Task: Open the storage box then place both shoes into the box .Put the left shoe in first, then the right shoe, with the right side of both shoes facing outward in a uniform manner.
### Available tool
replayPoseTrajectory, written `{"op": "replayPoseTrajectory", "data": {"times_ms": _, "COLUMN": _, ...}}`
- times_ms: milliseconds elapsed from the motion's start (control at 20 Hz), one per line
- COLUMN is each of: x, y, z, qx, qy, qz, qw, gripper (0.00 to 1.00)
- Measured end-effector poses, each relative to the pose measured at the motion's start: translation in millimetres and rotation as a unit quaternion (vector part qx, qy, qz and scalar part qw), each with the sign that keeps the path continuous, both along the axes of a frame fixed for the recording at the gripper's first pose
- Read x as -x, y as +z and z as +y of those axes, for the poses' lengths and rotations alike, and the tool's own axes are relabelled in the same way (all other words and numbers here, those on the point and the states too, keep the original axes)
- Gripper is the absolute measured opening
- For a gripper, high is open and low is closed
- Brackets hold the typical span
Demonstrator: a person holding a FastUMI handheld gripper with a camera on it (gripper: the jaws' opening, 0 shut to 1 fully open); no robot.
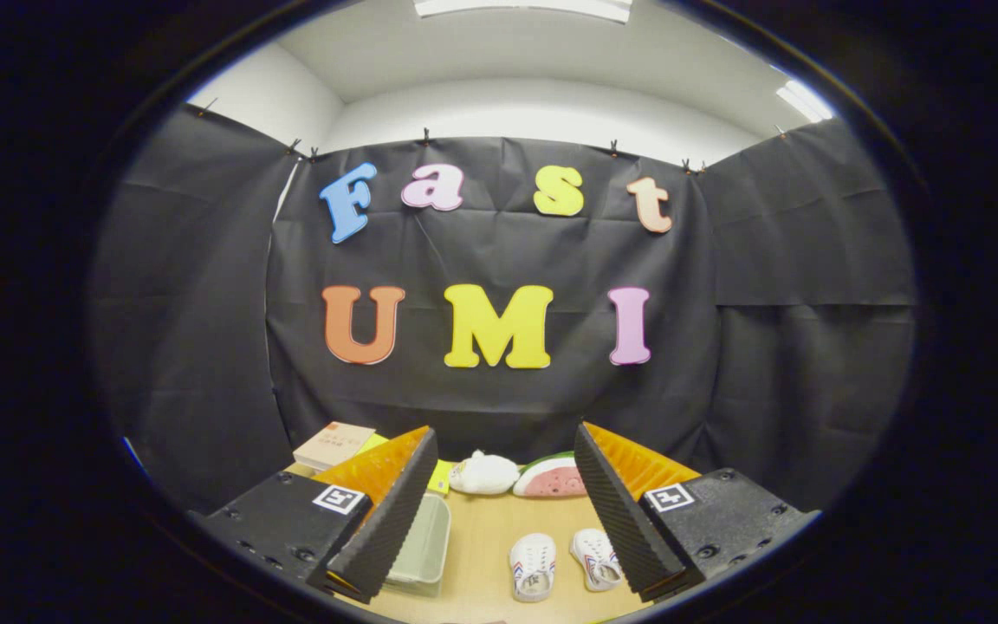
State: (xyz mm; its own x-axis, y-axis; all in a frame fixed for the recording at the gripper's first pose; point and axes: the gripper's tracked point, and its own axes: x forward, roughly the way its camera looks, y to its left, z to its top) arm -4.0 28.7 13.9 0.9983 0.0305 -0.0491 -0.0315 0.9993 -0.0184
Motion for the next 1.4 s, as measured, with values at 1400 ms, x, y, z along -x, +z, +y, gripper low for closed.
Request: {"op": "replayPoseTrajectory", "data": {"times_ms": 1400, "x": -167, "y": -213, "z": 9, "qx": -0.263, "qy": 0.232, "qz": 0.348, "qw": 0.869, "gripper": 1.0}}
